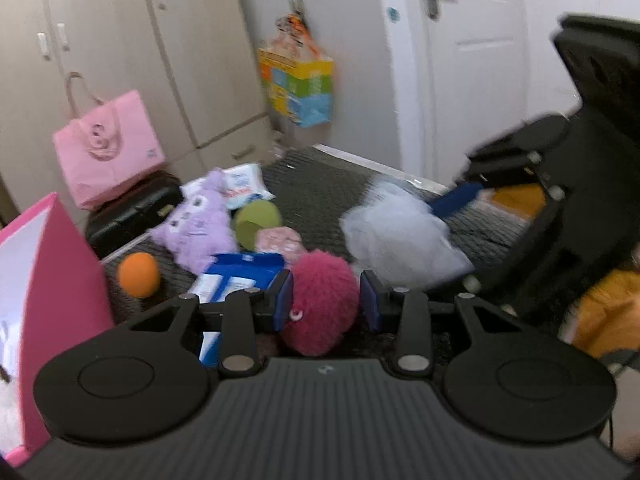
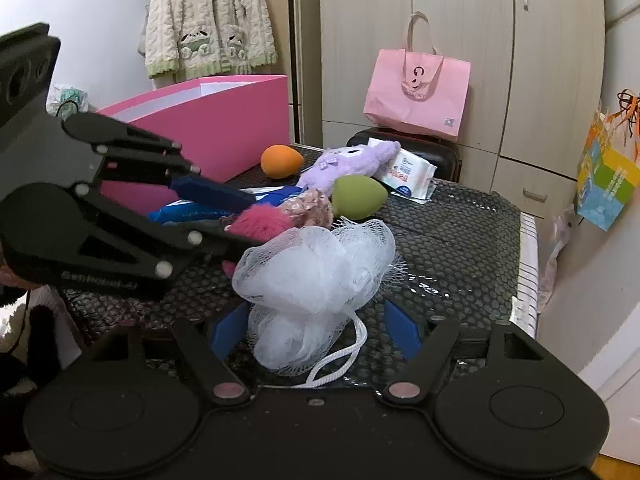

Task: Organize soft objects
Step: 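Grasp the pink pompom with the left tool while the right tool grasps the white mesh puff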

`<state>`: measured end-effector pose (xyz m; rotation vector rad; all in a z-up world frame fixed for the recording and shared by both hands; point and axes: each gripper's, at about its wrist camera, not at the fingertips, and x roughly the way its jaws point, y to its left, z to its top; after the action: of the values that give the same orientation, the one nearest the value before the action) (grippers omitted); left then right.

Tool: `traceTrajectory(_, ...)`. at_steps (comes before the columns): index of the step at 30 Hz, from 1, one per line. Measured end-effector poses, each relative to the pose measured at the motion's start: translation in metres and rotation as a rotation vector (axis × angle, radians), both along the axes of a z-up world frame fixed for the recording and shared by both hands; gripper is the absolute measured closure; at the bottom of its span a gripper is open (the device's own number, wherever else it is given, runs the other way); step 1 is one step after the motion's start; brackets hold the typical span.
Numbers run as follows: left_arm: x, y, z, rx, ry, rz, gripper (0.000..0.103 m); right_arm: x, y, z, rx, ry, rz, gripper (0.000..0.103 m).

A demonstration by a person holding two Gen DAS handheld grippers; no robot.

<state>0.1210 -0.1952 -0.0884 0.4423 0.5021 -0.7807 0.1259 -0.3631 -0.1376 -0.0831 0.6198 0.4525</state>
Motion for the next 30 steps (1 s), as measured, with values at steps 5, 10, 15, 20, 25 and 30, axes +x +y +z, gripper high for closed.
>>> traceTrajectory(5,0.005,-0.003,-0.001,0.011,0.015,0.003,0.067,0.004,-0.01,0.002,0.002,0.001,-0.013,0.039)
traceTrajectory(10,0.013,-0.009,-0.007,0.053,0.013,0.036,0.064,0.009,-0.011,0.001,0.003,0.007,0.002,0.041)
traceTrajectory(15,0.014,-0.014,-0.01,0.07,0.006,0.038,0.062,0.013,-0.011,-0.001,0.018,-0.001,-0.01,0.034)
traceTrajectory(20,0.014,-0.019,-0.018,0.086,-0.005,0.079,0.058,0.017,-0.026,-0.002,0.107,0.021,-0.039,0.027)
traceTrajectory(25,0.012,-0.026,-0.024,0.089,-0.032,0.124,0.058,0.019,-0.039,-0.004,0.215,0.05,-0.068,0.024)
traceTrajectory(30,0.006,-0.026,-0.025,0.063,-0.06,0.175,0.063,0.027,-0.035,-0.009,0.243,0.063,-0.078,0.024)
